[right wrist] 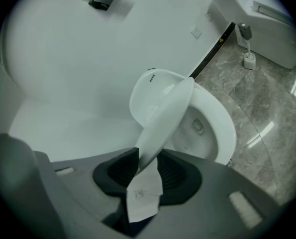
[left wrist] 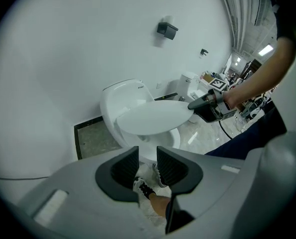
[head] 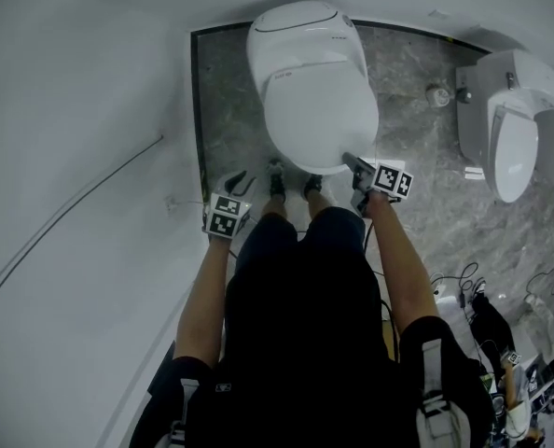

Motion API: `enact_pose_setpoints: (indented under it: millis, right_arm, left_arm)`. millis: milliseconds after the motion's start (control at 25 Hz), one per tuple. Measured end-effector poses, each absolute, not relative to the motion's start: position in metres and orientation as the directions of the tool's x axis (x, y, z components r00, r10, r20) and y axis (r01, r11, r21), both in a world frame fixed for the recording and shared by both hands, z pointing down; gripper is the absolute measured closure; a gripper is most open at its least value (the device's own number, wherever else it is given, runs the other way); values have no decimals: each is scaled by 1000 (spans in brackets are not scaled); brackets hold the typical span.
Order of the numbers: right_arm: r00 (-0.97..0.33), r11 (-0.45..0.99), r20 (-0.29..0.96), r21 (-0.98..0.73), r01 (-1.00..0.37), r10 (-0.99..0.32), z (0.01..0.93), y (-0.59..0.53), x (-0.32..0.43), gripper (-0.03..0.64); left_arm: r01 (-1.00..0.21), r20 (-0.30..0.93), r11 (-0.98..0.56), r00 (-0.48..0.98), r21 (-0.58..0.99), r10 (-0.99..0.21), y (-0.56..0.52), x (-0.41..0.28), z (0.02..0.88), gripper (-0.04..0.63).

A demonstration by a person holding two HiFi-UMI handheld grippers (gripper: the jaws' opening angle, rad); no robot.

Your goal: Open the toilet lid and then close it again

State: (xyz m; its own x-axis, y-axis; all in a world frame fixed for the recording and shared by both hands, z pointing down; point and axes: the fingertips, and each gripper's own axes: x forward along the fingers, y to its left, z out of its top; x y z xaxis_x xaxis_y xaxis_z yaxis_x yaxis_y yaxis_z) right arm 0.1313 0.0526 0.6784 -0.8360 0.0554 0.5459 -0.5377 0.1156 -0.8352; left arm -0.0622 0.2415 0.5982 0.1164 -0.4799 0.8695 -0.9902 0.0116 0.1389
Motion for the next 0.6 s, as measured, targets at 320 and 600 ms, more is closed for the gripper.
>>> enact_pose_setpoints:
  millis: [320, 600]
  right_arm:
    - [-801, 112, 596, -802, -587, 65, 702, 59, 136, 469]
    - [-761, 128, 645, -763, -634, 76, 718, 65, 141, 451]
  left_arm:
    - [-987, 871, -3, 142, 159, -470, 245, -74, 603, 472]
    - [-981, 866, 0, 173, 196, -470, 234, -82, 617, 472]
